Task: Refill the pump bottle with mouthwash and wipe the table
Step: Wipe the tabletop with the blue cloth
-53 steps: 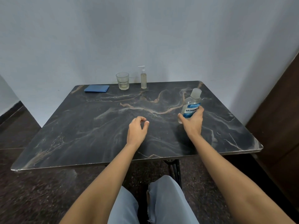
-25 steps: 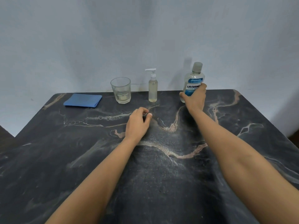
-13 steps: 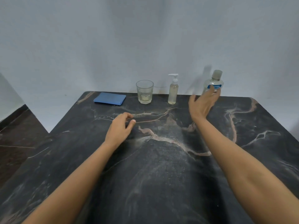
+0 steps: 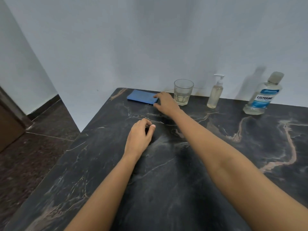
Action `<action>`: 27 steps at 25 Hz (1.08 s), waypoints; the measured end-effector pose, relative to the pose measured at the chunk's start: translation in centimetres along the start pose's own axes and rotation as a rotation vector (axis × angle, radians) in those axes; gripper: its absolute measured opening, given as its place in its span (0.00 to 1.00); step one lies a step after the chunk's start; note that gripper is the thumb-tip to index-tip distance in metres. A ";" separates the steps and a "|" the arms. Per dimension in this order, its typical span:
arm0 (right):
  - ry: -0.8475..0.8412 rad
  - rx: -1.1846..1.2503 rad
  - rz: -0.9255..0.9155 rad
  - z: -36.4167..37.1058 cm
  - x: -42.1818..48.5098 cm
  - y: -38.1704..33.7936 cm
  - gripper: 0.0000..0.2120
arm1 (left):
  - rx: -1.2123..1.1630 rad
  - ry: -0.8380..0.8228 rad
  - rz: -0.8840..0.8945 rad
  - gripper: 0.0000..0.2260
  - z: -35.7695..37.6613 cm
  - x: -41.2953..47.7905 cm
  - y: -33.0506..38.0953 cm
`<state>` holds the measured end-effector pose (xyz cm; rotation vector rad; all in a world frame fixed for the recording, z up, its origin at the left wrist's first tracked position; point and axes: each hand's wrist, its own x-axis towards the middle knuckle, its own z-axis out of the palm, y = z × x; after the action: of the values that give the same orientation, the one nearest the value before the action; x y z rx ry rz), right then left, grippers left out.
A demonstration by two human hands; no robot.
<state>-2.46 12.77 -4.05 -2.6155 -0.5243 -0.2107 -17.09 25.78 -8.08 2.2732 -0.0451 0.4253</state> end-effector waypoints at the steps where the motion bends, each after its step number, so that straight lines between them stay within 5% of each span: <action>1: -0.025 -0.035 0.007 0.7 0.7 -0.4 0.21 | 0.002 0.003 0.007 0.07 0.0 0.0 0.0; 10: 0.124 -0.233 0.075 2.7 1.6 -1.5 0.12 | -0.015 0.021 0.024 0.11 0.0 0.3 -0.2; 15: 0.347 0.407 0.182 0.0 -4.8 -2.3 0.08 | -0.026 0.025 0.000 0.12 -0.5 0.1 0.2; 20: 0.457 0.725 0.383 -6.3 -15.1 -2.2 0.11 | 0.076 -0.091 0.026 0.13 -1.7 -3.0 2.3; 27: 0.692 0.651 0.529 -15.2 -30.8 4.6 0.10 | -0.091 -0.127 0.043 0.08 -0.5 -11.5 8.4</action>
<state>-29.75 -8.24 0.28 -1.7936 0.3012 -0.6126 -29.48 19.33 -5.39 2.2096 -0.1746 0.2949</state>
